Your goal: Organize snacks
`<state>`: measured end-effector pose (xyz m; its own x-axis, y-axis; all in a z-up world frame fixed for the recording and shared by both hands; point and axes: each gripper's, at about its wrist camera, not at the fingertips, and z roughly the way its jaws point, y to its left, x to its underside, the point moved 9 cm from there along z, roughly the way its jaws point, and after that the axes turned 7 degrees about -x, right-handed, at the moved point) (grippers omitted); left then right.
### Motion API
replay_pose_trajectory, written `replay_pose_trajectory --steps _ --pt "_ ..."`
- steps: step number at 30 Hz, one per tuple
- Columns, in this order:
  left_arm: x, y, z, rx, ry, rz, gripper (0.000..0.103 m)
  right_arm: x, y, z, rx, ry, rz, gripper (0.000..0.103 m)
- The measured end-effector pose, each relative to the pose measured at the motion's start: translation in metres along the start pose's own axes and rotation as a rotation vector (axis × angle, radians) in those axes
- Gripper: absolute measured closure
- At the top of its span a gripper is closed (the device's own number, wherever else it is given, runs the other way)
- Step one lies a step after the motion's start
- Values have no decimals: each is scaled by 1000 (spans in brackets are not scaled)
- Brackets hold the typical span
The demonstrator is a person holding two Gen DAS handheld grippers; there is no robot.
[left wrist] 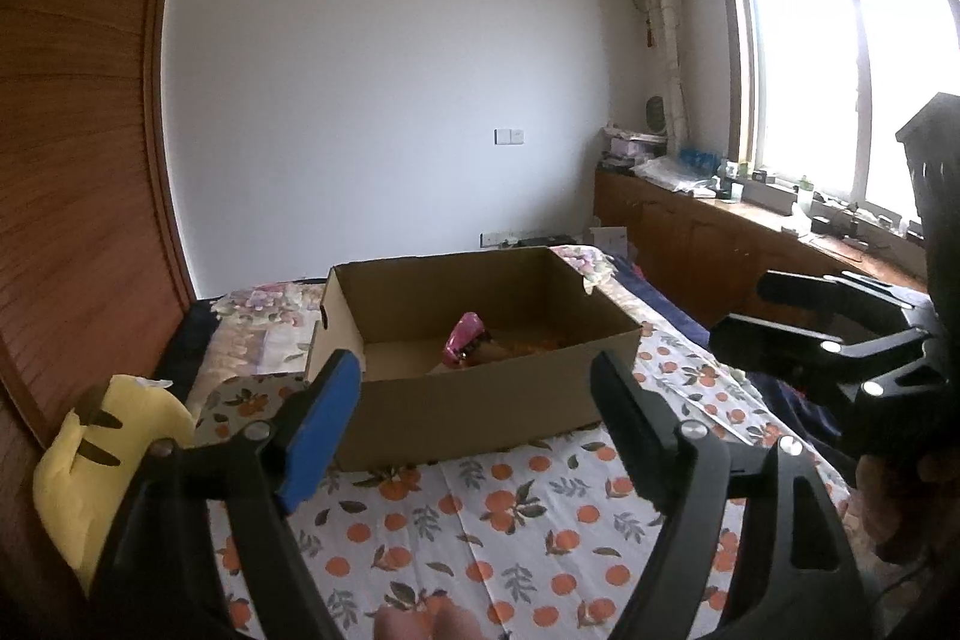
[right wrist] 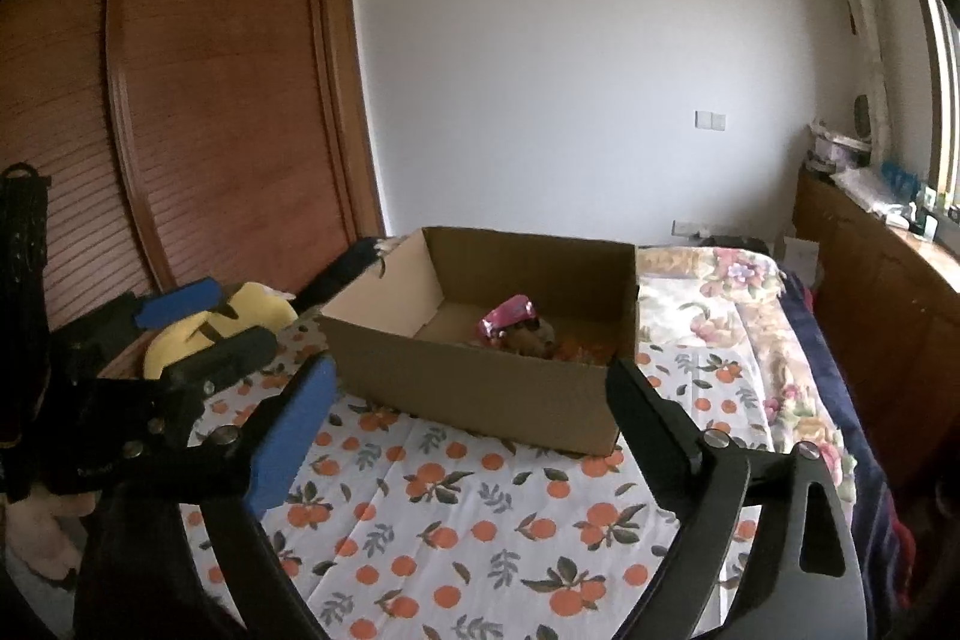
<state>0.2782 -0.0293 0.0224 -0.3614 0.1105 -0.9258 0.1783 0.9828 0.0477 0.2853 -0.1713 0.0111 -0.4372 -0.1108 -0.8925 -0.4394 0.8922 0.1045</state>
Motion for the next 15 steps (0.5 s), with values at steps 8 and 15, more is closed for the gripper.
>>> replay_pose_trajectory --steps 8,15 --pt "0 -12 -38 9 -33 9 22 6 14 -27 4 -19 -3 0" --pt "5 -11 -73 -12 -61 -13 21 16 24 -53 30 -39 -3 0"
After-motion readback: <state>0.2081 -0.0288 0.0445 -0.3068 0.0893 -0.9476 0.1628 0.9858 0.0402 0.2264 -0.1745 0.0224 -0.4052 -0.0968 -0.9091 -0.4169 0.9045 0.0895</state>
